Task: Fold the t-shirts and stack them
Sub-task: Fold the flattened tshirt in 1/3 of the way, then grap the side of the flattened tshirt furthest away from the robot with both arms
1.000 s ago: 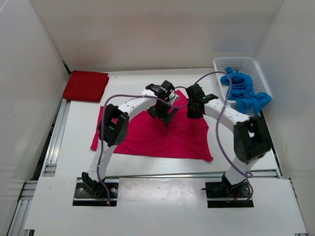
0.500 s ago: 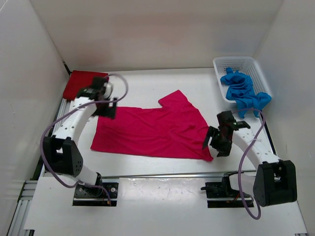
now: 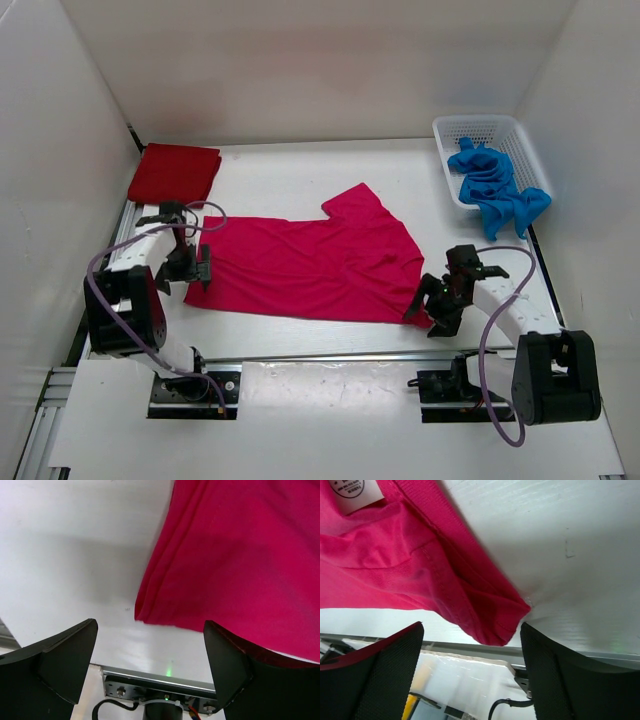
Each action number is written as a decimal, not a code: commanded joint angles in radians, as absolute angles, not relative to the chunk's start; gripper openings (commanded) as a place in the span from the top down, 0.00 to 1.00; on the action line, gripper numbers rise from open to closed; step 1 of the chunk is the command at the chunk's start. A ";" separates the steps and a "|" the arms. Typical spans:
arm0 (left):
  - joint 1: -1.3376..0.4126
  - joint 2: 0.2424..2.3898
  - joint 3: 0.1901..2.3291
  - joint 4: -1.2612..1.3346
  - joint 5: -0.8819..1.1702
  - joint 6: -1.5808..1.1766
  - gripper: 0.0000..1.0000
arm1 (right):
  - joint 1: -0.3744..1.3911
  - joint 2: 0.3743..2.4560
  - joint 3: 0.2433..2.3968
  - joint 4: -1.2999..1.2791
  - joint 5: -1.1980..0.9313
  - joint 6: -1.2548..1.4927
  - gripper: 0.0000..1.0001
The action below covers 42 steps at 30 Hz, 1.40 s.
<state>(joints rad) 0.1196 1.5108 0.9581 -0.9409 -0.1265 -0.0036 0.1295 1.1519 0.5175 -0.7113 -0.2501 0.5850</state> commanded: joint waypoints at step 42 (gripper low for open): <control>0.236 1.457 0.854 -1.132 -0.486 0.000 0.10 | 0.074 0.865 0.856 -1.119 -0.050 0.697 0.27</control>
<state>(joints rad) 0.2085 1.4914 0.7246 -1.1622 -0.4240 0.0006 0.0536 0.7811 0.7250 -1.1519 -0.0521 0.8276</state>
